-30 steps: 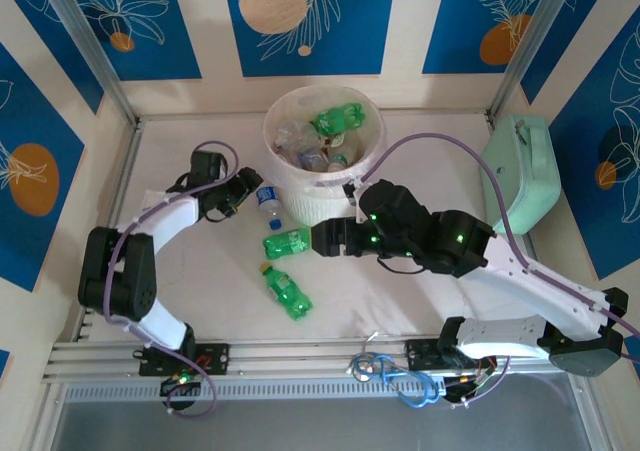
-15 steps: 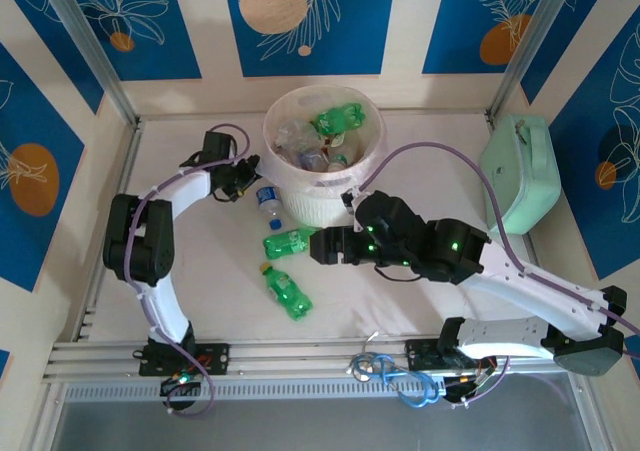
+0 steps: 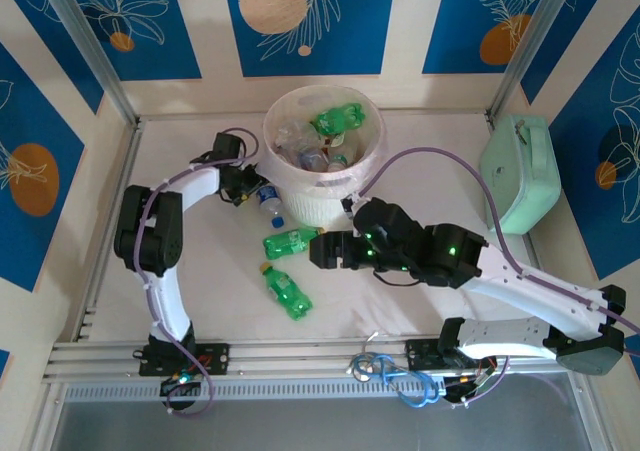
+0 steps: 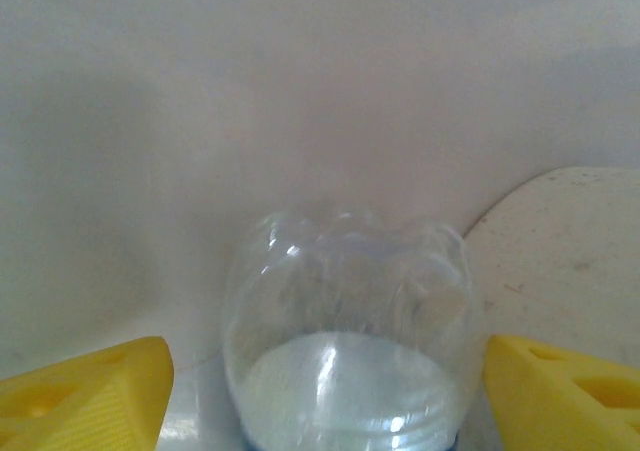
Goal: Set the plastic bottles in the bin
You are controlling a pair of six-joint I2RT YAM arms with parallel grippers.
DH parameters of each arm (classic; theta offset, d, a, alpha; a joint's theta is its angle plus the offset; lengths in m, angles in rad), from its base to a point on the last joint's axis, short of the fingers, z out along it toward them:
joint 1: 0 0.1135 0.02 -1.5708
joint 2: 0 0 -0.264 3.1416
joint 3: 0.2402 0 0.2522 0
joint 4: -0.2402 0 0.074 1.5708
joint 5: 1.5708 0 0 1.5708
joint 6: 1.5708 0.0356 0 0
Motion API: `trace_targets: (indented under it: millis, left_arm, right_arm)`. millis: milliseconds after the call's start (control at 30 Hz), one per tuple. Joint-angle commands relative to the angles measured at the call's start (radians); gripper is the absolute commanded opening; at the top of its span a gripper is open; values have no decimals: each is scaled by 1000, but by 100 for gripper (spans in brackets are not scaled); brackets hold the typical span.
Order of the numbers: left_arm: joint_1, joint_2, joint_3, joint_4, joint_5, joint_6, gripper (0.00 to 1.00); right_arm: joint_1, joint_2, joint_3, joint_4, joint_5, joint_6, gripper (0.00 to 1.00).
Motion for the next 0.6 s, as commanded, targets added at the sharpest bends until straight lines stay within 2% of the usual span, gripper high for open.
trace_targets:
  millis: [0,333,567]
  left_arm:
    - [-10,47,46,-99,-64,26,77]
    - [-14,78,59,-148,-107,26,62]
    - [-3,-23,-9,-141,-149,33,56]
  right_arm:
    - [9,-28,-20,4,31,25,78]
    - [10,-51,-34,-4,45,34,78]
    - [13,-55,-24,-14,48,28,78]
